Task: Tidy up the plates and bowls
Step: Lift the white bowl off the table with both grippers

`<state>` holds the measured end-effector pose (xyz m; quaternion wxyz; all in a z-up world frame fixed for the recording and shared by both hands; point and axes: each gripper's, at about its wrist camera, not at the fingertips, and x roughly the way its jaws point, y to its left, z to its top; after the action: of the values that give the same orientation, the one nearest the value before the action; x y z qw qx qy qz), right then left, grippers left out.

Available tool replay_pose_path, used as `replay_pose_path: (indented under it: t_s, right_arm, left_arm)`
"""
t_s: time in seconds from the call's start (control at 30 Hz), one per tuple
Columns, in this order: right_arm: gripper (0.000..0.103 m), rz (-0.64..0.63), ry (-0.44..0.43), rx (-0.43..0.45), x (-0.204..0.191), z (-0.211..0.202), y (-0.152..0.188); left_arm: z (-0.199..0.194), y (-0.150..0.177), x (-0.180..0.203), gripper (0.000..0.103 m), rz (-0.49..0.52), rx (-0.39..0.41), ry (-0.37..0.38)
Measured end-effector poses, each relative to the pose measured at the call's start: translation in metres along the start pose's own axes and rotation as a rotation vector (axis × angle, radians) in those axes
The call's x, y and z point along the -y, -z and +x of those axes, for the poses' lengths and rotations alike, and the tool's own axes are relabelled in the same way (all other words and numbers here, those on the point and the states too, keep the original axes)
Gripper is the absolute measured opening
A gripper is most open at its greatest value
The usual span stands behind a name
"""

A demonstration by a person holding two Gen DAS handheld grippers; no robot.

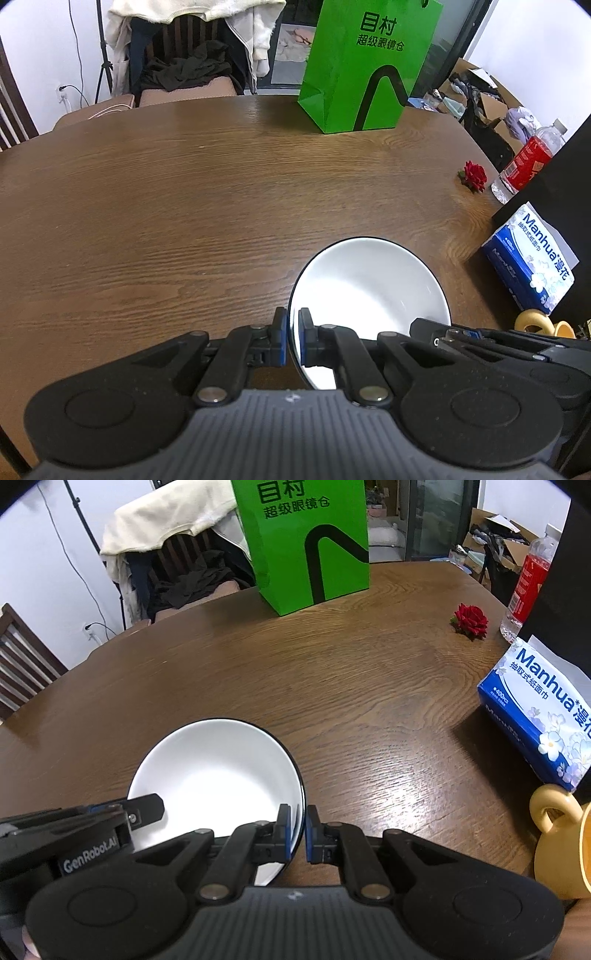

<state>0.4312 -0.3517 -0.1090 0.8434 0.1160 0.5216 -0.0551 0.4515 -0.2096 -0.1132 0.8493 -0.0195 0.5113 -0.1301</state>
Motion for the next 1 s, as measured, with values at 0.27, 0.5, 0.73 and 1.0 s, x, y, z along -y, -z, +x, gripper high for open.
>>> replay_pose_path:
  t_s: [0.27,0.5,0.73,1.0]
  right_arm:
    - [0.007,-0.023,-0.008,0.011,-0.010,-0.019,0.015]
    - [0.007,-0.042,-0.026,0.021,-0.020,-0.033,0.026]
    - [0.008,-0.069,-0.038,0.033,-0.032,-0.046,0.037]
    - [0.008,-0.097,-0.055,0.039,-0.042,-0.061,0.053]
  left_arm:
    - [-0.022,0.016,-0.004,0.007,-0.007,0.023,-0.019]
    - [-0.041,0.028,-0.011,0.007,-0.026,0.043,-0.034]
    - [-0.059,0.040,-0.020,0.007,-0.050,0.058,-0.045]
    - [-0.078,0.057,-0.027,0.007,-0.079,0.071,-0.061]
